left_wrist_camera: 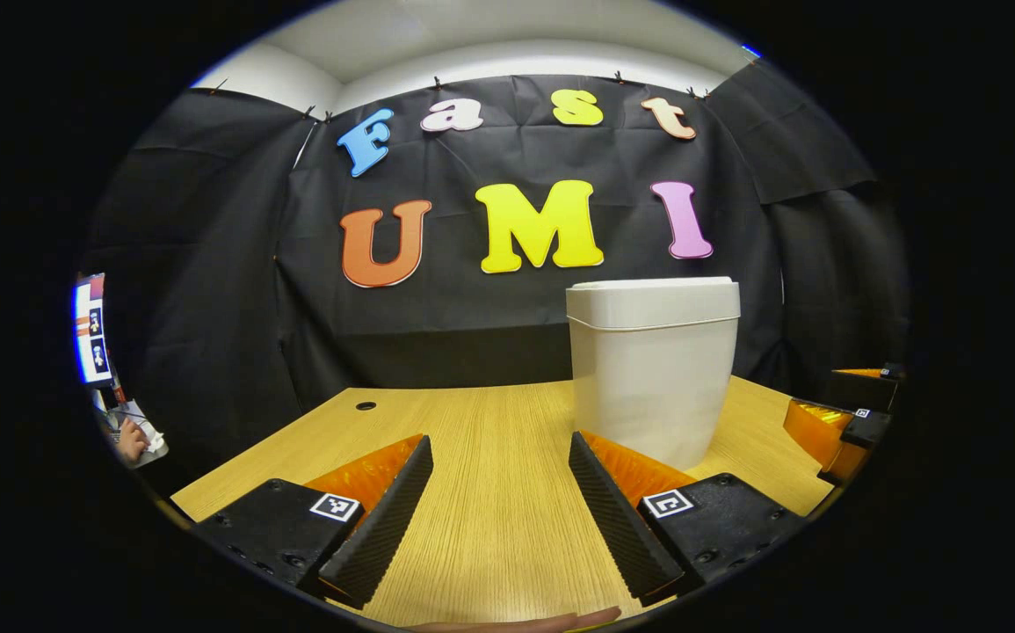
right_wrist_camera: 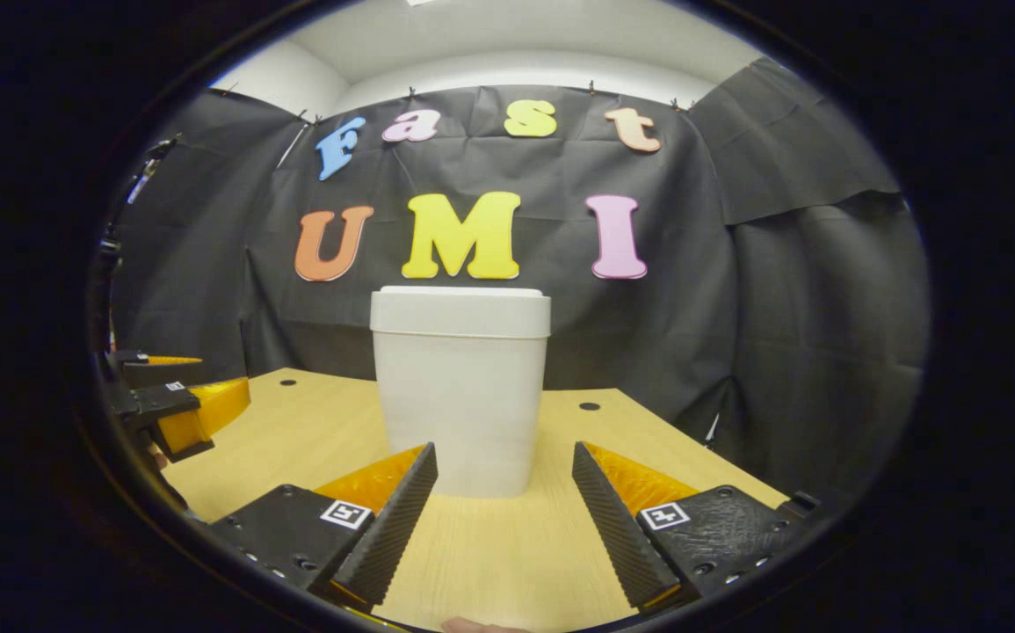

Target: Press the lid of the desktop garbage bin to open it, pick up the crumpled paper on the desktop and throw it into the bin, then pick up the pop can on the desktop and drop it into the bin, and finally close the garbage bin lid.

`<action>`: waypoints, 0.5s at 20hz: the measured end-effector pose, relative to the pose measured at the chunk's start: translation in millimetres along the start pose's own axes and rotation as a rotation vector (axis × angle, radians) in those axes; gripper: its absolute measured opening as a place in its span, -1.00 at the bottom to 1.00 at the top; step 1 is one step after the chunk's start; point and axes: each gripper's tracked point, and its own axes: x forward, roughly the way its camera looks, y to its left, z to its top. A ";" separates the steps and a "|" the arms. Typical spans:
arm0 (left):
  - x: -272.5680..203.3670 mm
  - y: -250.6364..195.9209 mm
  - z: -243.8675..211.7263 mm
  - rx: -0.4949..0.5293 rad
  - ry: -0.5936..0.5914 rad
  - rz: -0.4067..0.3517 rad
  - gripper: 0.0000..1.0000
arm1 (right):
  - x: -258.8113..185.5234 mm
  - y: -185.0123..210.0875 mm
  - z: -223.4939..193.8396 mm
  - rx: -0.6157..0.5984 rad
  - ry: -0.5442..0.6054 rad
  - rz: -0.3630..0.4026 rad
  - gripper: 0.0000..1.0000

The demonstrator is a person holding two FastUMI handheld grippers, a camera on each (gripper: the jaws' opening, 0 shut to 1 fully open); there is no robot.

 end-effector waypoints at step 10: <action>3.1 -3.8 4.8 -0.009 0.040 0.071 1.00 | 15.1 5.8 7.6 0.026 -0.006 0.109 0.90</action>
